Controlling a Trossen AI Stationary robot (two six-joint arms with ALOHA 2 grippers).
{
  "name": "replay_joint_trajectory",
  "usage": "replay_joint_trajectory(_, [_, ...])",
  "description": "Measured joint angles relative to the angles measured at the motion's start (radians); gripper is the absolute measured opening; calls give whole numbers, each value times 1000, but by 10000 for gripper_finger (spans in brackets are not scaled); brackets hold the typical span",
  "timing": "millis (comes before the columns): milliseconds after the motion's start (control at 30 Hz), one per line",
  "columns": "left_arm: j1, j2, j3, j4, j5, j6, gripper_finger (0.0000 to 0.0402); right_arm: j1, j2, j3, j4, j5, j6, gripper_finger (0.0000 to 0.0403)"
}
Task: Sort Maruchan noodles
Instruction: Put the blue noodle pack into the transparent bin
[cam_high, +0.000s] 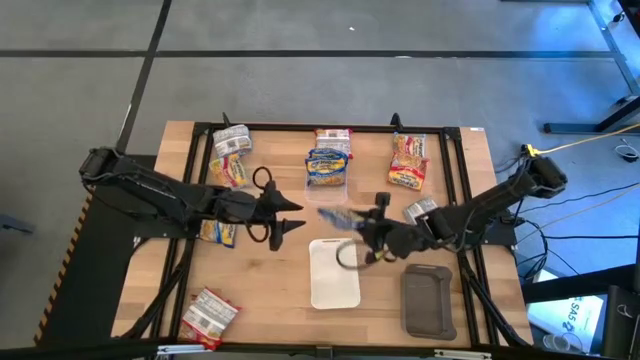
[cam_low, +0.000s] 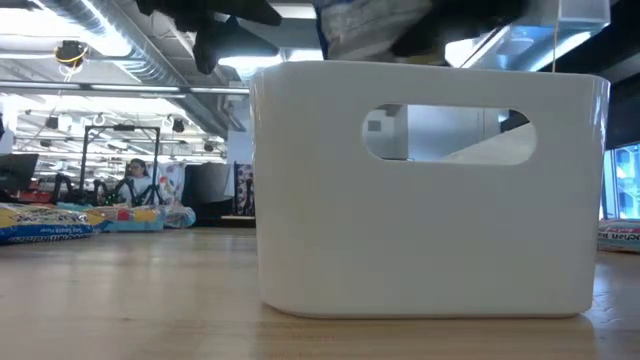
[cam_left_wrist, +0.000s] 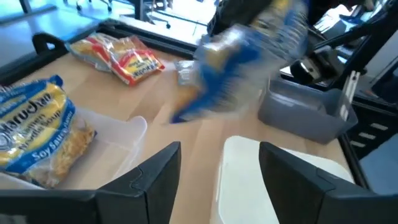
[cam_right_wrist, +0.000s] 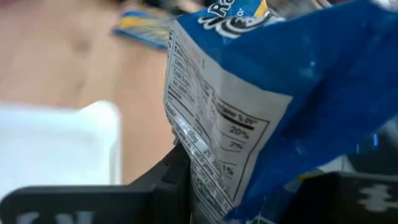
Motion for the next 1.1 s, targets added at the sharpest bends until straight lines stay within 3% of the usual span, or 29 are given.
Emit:
replay_joint_trajectory(100, [-22, 38, 1, -4, -31, 23, 210, -47, -2, -14, 6, -15, 98, 104])
replay_joint_trajectory(267, [-44, 69, 0, -27, -42, 12, 210, -139, -3, -14, 17, -288, 100, 104])
replay_joint_trajectory(400, [-47, 30, 11, -4, -50, 31, 210, -174, -3, -14, 78, -380, 34, 104])
replay_joint_trajectory(567, [-46, 7, 82, 45, -57, 219, 210, -201, 25, -14, 94, -477, 7, 104])
replay_joint_trajectory(700, [-16, 44, 140, 30, -31, 372, 210, -205, 76, -15, 125, -494, 5, 104])
replay_joint_trajectory(833, [45, 112, 213, -33, 67, 384, 210, -205, 100, -15, 156, -497, 2, 104])
replay_joint_trajectory(1100, [124, 295, 437, -404, 177, 355, 210, -205, 103, -12, 173, -496, -14, 104])
